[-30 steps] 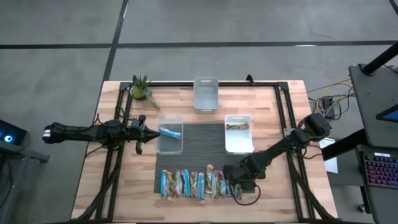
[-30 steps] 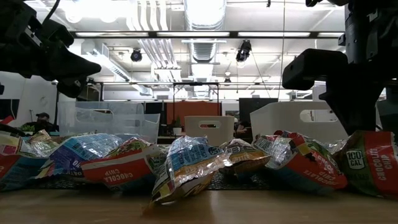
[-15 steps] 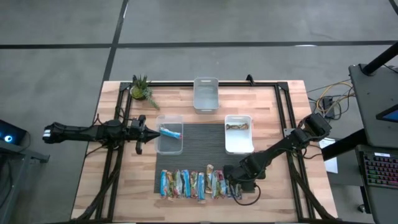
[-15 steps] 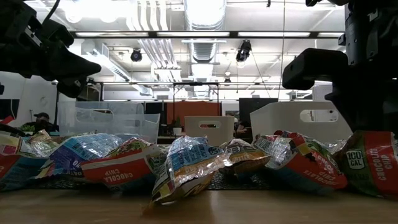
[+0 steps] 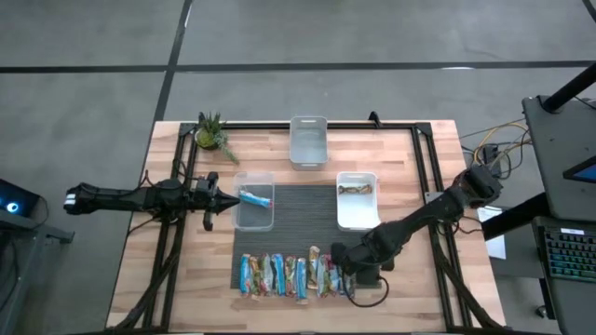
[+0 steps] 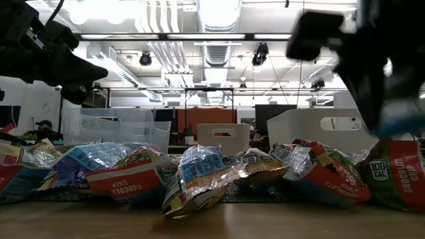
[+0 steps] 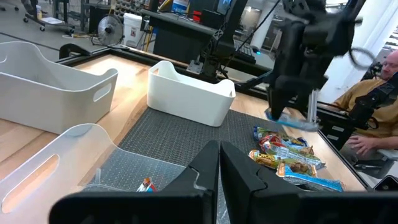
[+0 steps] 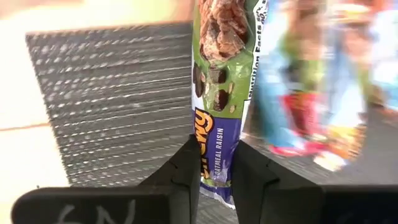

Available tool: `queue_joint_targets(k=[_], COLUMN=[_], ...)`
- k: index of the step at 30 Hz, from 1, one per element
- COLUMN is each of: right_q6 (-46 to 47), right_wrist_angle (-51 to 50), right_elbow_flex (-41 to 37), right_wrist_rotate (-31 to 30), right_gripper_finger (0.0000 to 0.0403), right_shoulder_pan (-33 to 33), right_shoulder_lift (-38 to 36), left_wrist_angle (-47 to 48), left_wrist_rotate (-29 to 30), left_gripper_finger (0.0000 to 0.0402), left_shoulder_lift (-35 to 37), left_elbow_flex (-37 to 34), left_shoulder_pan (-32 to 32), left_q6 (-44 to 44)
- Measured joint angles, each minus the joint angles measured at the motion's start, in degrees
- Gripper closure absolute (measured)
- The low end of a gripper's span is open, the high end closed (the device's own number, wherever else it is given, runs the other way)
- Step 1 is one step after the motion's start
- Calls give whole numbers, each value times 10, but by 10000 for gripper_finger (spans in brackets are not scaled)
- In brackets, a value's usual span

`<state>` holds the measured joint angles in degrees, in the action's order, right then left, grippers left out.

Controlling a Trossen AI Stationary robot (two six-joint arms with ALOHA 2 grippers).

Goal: Pick and place Granola Bars by type
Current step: Put the blue granola bar into the gray bin

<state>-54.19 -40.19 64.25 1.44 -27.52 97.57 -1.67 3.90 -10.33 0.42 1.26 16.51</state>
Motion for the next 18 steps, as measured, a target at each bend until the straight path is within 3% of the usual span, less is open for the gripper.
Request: queue_joint_targets(k=[11,18], right_q6=[176,215], right_wrist_angle=[-1,-5], right_elbow_flex=[46,54], right_wrist_rotate=[-1,-2], right_gripper_finger=[344,344], right_shoulder_pan=[89,168], right_shoulder_lift=[-115,-176], left_wrist_angle=[0,0], left_wrist_rotate=[0,0], left_gripper_finger=[402,402], left_shoulder_lift=[0,0], left_elbow_flex=[0,0], left_shoulder_pan=[0,0], left_q6=[0,0])
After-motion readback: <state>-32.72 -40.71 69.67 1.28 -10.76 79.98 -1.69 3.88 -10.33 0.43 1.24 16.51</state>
